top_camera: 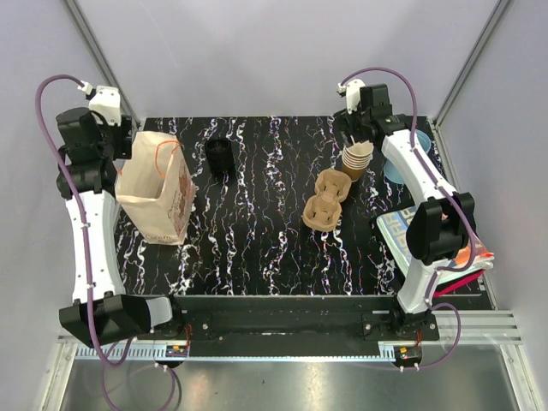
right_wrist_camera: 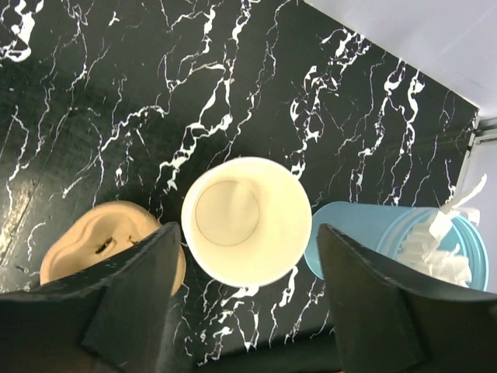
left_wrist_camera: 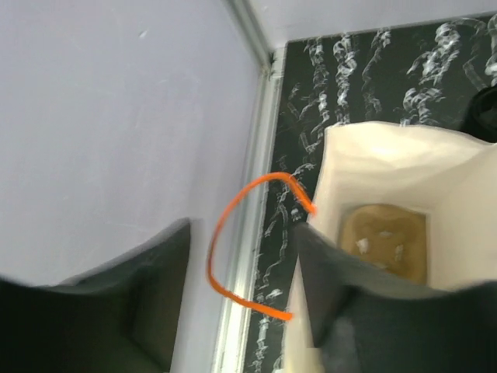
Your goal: Pack the takeout coffee
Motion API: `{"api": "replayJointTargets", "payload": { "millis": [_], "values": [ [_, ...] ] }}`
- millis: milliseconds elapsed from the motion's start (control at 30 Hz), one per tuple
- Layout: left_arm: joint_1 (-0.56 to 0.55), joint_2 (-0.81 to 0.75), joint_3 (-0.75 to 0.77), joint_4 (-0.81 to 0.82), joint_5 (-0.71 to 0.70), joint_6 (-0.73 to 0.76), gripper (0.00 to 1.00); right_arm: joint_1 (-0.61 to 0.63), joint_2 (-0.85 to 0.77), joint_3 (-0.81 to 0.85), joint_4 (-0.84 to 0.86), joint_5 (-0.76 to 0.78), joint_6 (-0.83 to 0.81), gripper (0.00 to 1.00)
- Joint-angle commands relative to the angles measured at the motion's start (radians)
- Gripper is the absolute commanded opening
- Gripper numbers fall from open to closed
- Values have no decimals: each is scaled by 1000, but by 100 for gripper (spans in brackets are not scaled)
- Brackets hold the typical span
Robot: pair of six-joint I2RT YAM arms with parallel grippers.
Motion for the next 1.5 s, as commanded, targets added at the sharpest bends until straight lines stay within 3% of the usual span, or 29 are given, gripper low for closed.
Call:
{"api": "replayJointTargets", "payload": {
  "millis": [0,133,300,367,400,467,567,767,967,1100,1233,1467],
  "values": [
    [4,-76,6,55,115,-25,73,-4,34,80,-15,-33,15,69],
    [0,-120,2,35,187,-32,97,-4,54,91,-24,-71,32,61],
    [-68,-210,2,9,267,-31,99,-2,15,63,-55,-145,46,63],
    [-130,-244,-3,-6,265,-14,99,-2,-31,22,-56,-148,44,71],
    [-217,-273,-5,-8,246,-8,99,-2,-50,7,-61,-143,41,76],
    [-289,-275,18,-61,255,-5,99,-2,-117,-41,-58,-136,38,87],
    [-413,-237,71,-92,273,-14,99,-1,-227,-102,-61,-125,56,95],
    [-801,-129,64,-82,43,26,99,-2,-468,-251,-142,-161,67,98],
    [-1045,63,74,-49,-102,67,99,-2,-691,-466,-269,-201,-80,97],
    [-1055,154,109,-42,-86,5,99,-2,-736,-544,-371,-335,-164,96],
    [-1041,107,55,15,-93,-5,99,-2,-671,-590,-409,-359,-207,94],
    [-836,-91,-46,24,-31,-32,99,-1,-419,-589,-329,-323,-239,92]
  ]
}}
